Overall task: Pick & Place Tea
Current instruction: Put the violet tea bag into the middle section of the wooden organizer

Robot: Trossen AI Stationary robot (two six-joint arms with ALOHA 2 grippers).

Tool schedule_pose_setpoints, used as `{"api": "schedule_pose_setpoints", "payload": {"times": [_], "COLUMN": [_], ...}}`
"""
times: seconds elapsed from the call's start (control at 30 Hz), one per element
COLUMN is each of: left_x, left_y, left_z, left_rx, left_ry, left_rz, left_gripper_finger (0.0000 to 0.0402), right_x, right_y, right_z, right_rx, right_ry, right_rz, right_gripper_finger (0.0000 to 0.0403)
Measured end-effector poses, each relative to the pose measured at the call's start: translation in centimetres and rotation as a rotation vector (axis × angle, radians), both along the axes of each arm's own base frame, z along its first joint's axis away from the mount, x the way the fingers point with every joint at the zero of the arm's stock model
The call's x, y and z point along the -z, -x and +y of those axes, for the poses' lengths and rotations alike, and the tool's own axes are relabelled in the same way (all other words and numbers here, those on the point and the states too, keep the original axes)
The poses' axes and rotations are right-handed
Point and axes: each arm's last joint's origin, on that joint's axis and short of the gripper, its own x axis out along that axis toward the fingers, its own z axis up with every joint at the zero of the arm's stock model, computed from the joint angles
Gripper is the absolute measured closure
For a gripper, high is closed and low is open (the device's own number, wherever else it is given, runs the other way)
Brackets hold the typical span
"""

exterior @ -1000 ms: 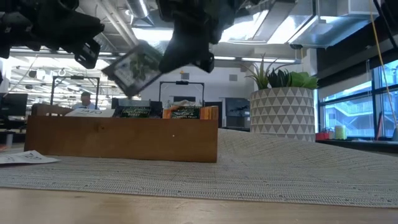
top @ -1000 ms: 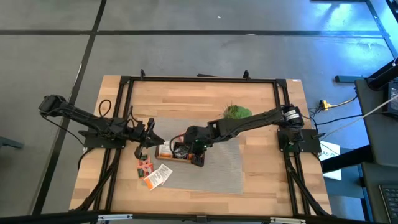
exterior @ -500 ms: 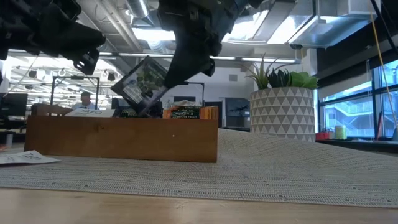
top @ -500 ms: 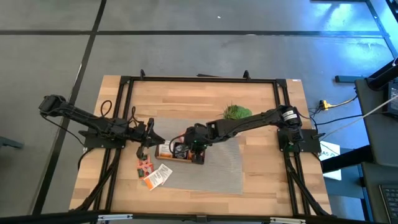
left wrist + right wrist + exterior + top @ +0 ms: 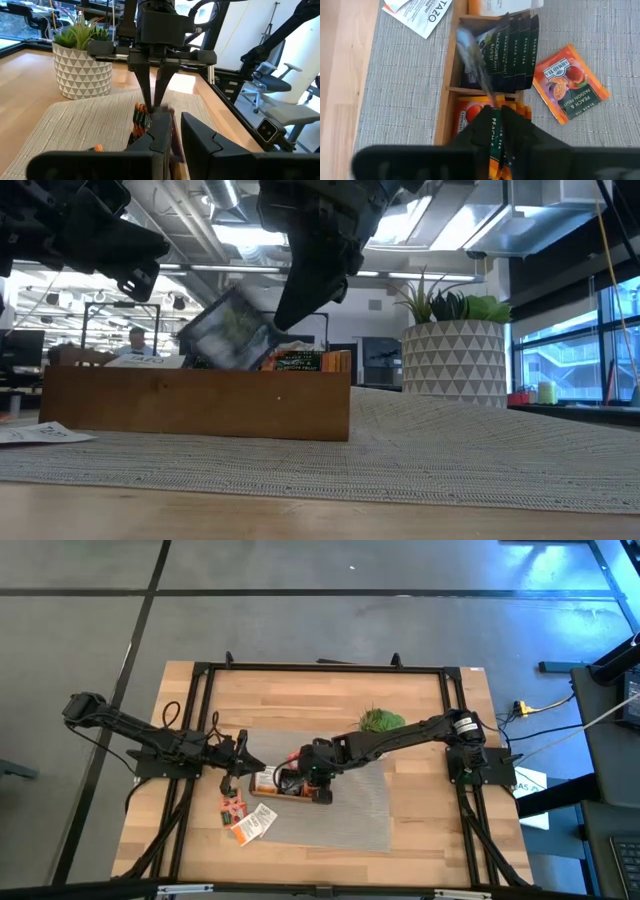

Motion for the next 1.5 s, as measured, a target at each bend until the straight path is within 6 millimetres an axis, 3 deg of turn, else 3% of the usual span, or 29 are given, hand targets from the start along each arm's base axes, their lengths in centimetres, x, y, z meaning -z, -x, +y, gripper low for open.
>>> {"api": "schedule_pose_setpoints", "payload": {"times": [0.3,0.6,0.73,0.93,1.1,1.27,1.37,1.5], "left_x": [0.0,0.2,-0.7,-1.7,-1.5,-1.3,-1.7,-1.7], "left_y": [0.0,-0.2,-1.0,-2.8,-4.1,-5.8,-7.2,-8.2], "left_z": [0.0,0.0,-0.2,-0.8,-1.3,-1.8,-2.0,-2.1], "left_rx": [0.0,-0.03,-0.029,0.046,0.085,0.122,0.091,0.03], "left_ry": [0.0,0.022,0.001,-0.141,-0.223,-0.222,-0.231,-0.218], "left_rz": [0.0,0.02,0.051,0.148,0.186,0.245,0.243,0.27], "left_gripper_finger": [0.036,0.0357,0.0357,0.0357,0.0354,0.0319,0.0302,0.0292], "right_x": [-0.1,-0.1,-1.2,-0.1,-1.6,-2.1,-1.7,-0.3], "right_y": [-0.2,-0.2,0.4,3.5,7.3,10.8,11.9,12.7], "right_z": [-0.7,-0.5,-0.1,-0.7,-0.6,-0.3,-0.5,-0.6], "right_rx": [0.023,0.007,0.023,0.063,0.07,0.086,0.097,0.098], "right_ry": [-0.003,0.128,0.189,0.16,0.106,0.121,0.113,0.112], "right_rz": [-0.01,-0.028,-0.058,-0.163,-0.46,-0.678,-0.775,-0.777], "right_gripper_finger": [0.0286,0.0277,0.0276,0.0276,0.0276,0.0276,0.0276,0.0276]}}
